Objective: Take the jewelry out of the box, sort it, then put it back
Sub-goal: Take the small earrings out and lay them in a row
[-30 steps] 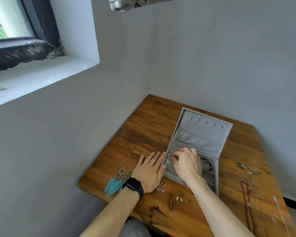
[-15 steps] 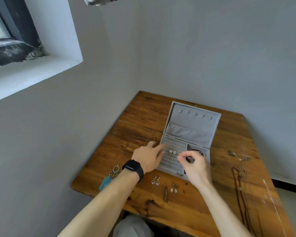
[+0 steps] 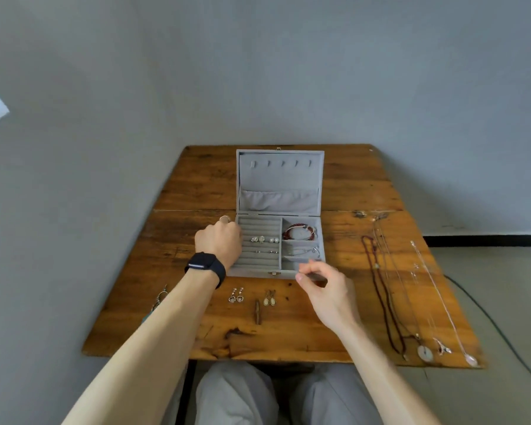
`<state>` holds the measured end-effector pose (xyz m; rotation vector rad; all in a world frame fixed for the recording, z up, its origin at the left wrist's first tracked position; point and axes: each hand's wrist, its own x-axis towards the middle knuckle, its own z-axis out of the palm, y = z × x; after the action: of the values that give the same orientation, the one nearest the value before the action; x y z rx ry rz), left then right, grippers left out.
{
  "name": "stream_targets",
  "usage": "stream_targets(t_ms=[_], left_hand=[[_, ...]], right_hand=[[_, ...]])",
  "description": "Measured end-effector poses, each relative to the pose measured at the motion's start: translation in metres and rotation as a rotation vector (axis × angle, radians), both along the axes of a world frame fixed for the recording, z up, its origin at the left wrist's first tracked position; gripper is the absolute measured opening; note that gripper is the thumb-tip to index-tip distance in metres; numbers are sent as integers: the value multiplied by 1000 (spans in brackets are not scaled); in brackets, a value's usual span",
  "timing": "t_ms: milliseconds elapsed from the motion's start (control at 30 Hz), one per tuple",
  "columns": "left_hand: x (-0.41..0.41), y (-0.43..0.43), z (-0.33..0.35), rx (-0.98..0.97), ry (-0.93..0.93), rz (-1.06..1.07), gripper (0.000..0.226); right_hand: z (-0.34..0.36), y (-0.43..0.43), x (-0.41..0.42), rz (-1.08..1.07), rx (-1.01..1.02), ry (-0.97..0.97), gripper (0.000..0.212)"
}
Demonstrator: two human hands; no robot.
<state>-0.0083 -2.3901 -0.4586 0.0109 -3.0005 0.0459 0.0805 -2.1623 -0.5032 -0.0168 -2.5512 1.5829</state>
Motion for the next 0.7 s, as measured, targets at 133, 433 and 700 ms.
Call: stream_targets(t_ms=[133, 433, 700], left_hand=[[-1, -4, 3, 119, -44, 35, 23], [-4, -1, 16, 105, -151, 18, 14], [0, -11, 33, 490, -235, 149, 12]], right_hand=[[-5, -3, 1, 12, 32, 43, 5], [-7, 0, 3, 64, 56, 29, 8], [-5, 2, 2, 92, 51, -1, 8]])
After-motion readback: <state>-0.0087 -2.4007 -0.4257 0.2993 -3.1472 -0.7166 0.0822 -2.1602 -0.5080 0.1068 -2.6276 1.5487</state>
